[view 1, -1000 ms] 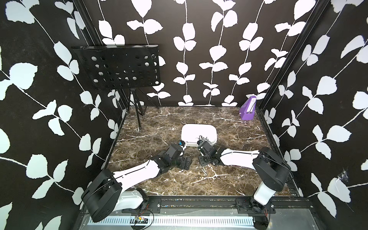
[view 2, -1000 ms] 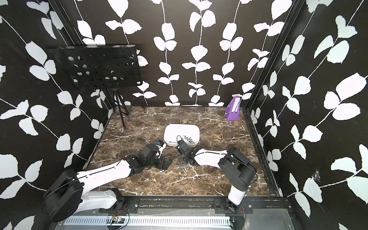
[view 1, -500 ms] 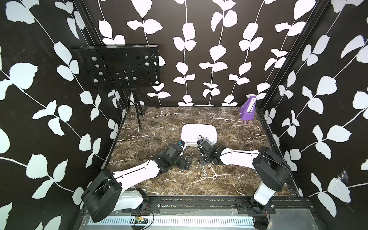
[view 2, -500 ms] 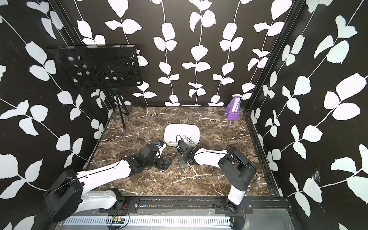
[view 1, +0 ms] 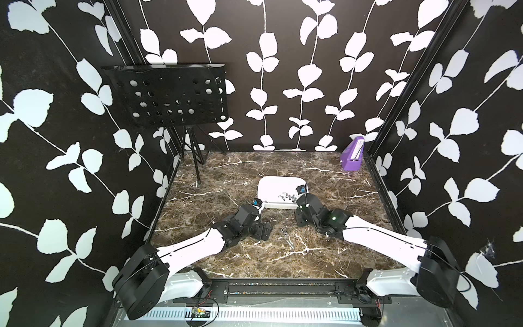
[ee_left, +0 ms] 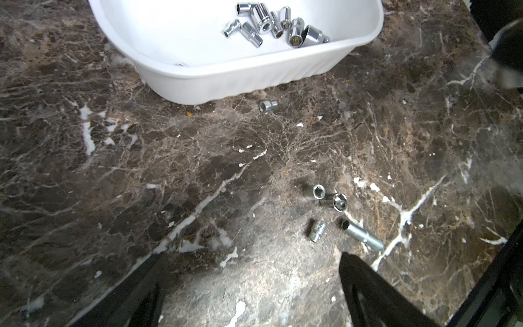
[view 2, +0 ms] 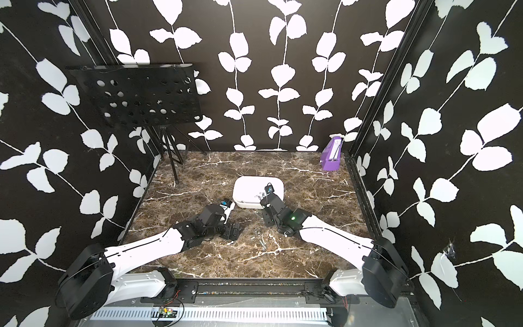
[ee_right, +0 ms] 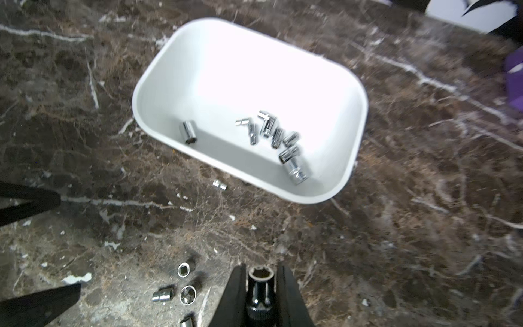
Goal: Put the socket on the desktop into the storage box
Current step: Place the socket head in the storage box.
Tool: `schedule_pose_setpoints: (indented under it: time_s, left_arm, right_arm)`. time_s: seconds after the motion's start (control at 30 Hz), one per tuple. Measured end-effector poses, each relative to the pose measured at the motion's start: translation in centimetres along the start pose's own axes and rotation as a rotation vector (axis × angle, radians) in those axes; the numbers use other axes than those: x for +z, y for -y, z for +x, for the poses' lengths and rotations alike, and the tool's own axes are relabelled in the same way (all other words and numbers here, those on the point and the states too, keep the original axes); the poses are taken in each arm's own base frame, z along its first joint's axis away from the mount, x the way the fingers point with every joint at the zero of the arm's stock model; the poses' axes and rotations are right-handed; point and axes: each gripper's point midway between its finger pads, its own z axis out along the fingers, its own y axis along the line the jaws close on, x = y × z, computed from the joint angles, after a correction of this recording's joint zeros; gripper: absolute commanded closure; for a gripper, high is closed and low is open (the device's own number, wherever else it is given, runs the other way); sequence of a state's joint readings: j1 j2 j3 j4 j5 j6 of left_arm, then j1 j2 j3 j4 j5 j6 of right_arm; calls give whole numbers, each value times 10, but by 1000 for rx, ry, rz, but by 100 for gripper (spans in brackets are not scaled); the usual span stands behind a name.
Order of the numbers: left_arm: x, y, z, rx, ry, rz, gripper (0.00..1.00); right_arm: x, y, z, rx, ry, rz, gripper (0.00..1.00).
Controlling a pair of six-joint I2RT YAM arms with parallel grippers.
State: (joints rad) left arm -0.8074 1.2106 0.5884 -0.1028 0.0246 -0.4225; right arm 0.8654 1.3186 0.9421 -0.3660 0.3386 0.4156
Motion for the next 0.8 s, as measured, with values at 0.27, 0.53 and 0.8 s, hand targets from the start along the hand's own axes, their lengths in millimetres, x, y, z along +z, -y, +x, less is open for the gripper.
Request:
schedule_pose_setpoints:
  time_s: [0.27, 0.53, 0.8]
  left_arm:
    - [-7, 3, -6, -3, 29, 11, 6]
    - [-9, 3, -9, -4, 39, 9, 6]
    - [-8, 3, -8, -7, 38, 9, 6]
  right_arm:
    - [8, 4, -94, 76, 75, 59, 87]
    - [111, 18, -85, 119, -96, 123, 87]
    - [152, 15, -51, 121, -218, 129, 82]
